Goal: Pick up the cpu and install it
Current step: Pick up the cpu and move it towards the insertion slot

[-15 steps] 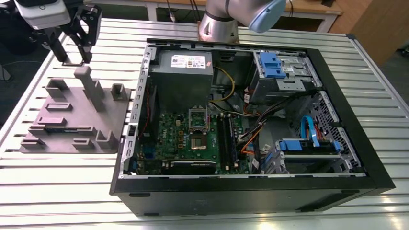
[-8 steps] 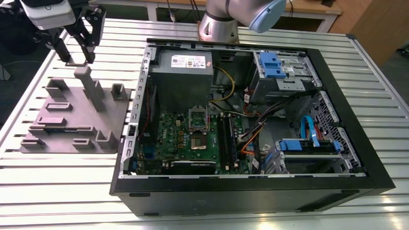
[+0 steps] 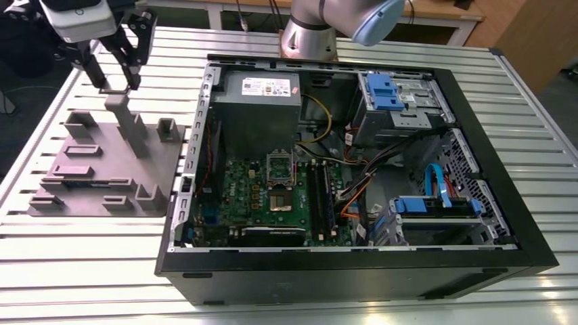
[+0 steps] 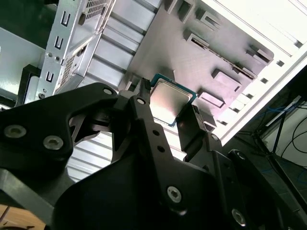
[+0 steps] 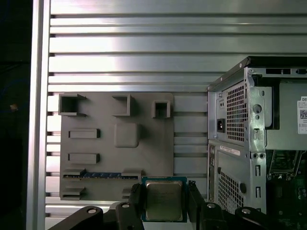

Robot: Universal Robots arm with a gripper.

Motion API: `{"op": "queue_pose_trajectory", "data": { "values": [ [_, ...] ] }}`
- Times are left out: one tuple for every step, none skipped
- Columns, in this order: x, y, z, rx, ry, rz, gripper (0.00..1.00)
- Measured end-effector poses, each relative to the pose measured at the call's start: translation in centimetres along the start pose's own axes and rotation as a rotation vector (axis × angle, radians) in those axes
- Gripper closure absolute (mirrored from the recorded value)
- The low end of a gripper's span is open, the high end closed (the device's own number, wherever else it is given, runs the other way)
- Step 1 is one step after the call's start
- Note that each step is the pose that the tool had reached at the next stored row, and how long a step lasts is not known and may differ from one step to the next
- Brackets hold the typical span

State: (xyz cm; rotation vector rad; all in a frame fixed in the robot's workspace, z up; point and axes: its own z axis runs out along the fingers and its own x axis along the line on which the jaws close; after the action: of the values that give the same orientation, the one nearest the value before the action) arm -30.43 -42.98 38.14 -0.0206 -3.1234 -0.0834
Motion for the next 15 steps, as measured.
{"op": "queue_pose_trajectory", "data": {
  "values": [
    [-0.09,0.0,0.0,-0.0001,0.0,0.0,0.53],
    [-0.18,0.0,0.0,-0.0001,-0.0001,0.0,0.53],
    [-0.28,0.0,0.0,0.0,0.0,0.0,0.53],
    [-0.36,0.01,-0.01,0.0,0.0,0.0,0.53],
    [-0.46,0.0,-0.01,0.0,0.0,0.0,0.53],
    [-0.55,0.01,-0.01,0.0,0.0,0.0,0.53],
    [-0.65,0.01,-0.01,0.0,0.0,0.0,0.53],
    [-0.75,0.01,-0.02,0.0,0.0001,0.0,0.53],
    [-0.86,0.01,-0.01,0.0,0.0,0.0,0.53],
    [-0.95,0.01,-0.01,-0.0001,0.0,0.0,0.53],
    [-1.04,0.01,-0.02,0.0,0.0,0.0,0.53],
    [-1.13,0.01,-0.02,-0.0001,0.0,0.0,0.53],
    [-1.22,0.02,-0.02,0.0,0.0001,0.0,0.53],
    [-1.31,0.02,-0.02,0.0,0.0,0.0,0.53],
    [-1.4,0.02,-0.02,-0.0001,0.0,0.0,0.53]
  ]
}}
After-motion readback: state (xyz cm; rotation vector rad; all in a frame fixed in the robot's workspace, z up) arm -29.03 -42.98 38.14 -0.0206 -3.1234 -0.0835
